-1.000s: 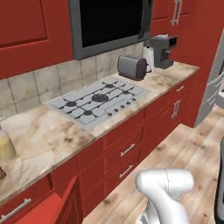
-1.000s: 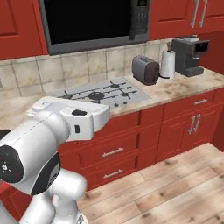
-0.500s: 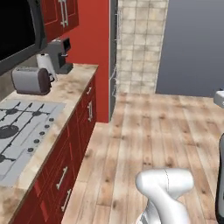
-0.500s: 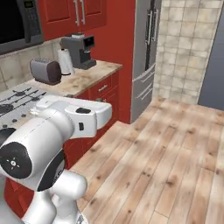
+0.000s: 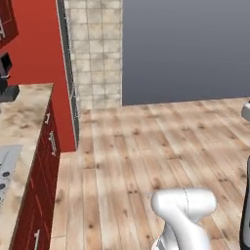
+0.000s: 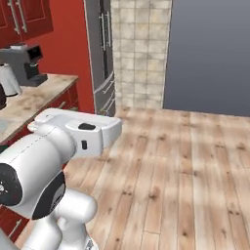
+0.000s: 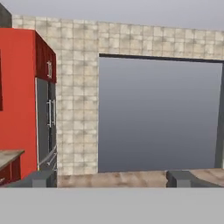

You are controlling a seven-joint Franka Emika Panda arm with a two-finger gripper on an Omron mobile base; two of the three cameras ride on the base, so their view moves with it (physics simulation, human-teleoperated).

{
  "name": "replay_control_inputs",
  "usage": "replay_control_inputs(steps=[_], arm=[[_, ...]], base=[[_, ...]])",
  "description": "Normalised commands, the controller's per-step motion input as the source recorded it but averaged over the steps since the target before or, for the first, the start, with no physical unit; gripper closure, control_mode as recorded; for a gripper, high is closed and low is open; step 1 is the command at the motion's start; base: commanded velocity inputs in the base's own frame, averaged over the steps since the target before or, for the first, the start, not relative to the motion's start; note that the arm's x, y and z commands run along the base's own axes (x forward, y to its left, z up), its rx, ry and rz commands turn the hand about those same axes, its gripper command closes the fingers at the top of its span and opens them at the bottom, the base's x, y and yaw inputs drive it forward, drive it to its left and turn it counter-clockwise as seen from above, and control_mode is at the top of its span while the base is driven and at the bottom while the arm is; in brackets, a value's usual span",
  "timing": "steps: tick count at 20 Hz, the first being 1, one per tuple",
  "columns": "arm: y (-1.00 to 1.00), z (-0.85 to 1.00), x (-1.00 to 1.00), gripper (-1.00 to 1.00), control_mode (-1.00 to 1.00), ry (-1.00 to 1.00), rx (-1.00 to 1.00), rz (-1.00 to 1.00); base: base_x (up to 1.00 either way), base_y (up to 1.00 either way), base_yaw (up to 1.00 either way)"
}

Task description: Grab the spray bottle from the cabinet, then place it next to the cutting board for sanitizing. Then grab the dish brush from the countertop next to the sink and place it next to the cutting board.

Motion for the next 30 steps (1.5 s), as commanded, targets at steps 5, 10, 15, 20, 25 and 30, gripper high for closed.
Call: replay_control_inputs(steps=[5,10,15,20,25,30], arm=[[0.00,0.00,0.00,-1.00,1.00,0.00,0.00,0.00],[0.00,0.00,0.00,-1.00,1.00,0.00,0.00,0.00],[0.00,0.00,0.00,-1.00,1.00,0.00,0.00,0.00],[0.00,0.00,0.00,-1.00,1.00,0.00,0.00,0.00],[0.00,0.00,0.00,-1.00,1.00,0.00,0.00,0.00],[0.00,0.00,0.00,-1.00,1.00,0.00,0.00,0.00]], base=[[0.61,0.00,-0.73],[0.73,0.13,-0.67],[0.82,0.22,-0.57],[0.67,0.18,-0.75],[0.60,0.20,-0.78],[0.42,0.01,-0.79]])
